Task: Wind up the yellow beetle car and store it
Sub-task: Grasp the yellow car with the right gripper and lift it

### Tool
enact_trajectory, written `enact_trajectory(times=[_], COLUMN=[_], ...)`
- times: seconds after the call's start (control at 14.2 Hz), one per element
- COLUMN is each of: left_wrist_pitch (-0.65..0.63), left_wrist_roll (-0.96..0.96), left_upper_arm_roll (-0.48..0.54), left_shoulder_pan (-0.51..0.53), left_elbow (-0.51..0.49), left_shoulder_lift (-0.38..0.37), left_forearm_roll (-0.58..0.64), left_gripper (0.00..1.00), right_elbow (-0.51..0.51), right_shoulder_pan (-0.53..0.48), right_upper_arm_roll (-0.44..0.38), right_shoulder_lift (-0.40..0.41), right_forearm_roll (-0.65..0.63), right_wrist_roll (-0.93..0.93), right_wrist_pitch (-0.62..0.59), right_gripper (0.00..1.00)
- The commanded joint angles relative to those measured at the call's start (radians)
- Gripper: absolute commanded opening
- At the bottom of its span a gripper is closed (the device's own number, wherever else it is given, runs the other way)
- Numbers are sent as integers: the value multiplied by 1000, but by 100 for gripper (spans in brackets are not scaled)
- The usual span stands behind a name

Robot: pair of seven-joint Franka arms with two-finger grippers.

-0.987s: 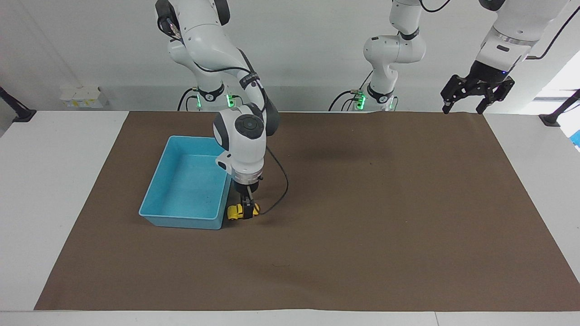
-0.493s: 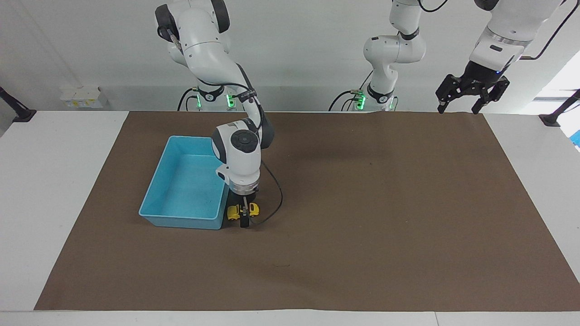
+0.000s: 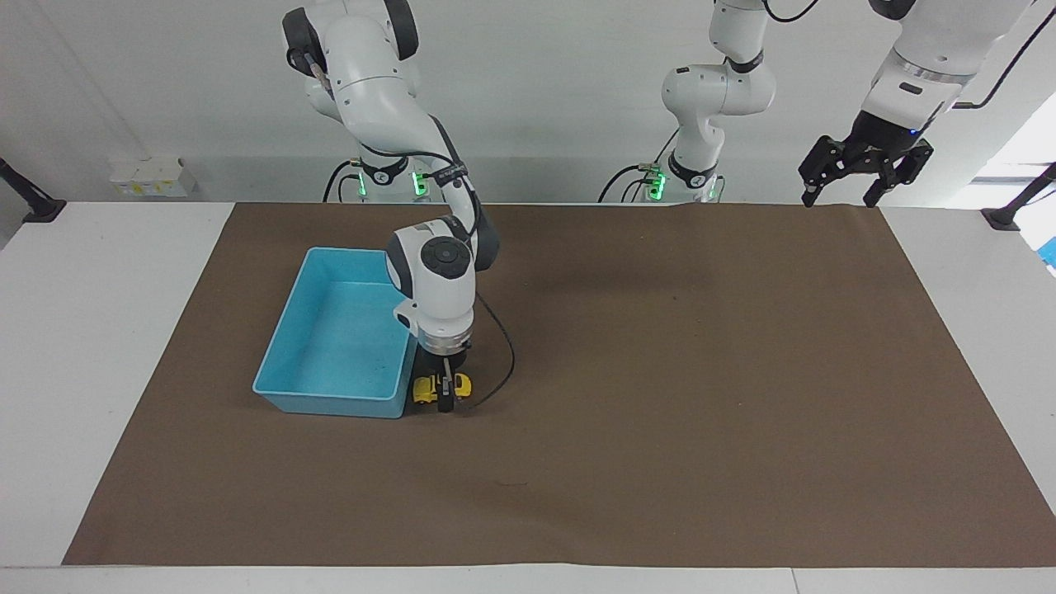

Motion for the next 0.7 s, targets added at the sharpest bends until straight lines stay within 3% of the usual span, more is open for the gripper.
enact_trajectory(times=[0.0,0.28,0.63], left_wrist_pitch=[13,-7,-7], left_wrist_roll=[16,6,5], left_upper_arm_roll=[-5,-5,-5], left_shoulder_pan=[14,4,16], left_elbow=[-2,-4,-4], left_shoulder_lift=[0,0,-1], left_forearm_roll=[7,7,7], left_gripper=[100,100,100], right_elbow=[9,3,1], right_shoulder_pan=[28,29,-3], right_upper_arm_roll=[7,9,10], right_shoulder_lift=[-49,-139,-263], right_forearm_roll=[-27,-7,71], right_wrist_roll=[19,-23,-246], right_wrist_pitch=[-71,-120,-283], right_gripper=[0,0,0])
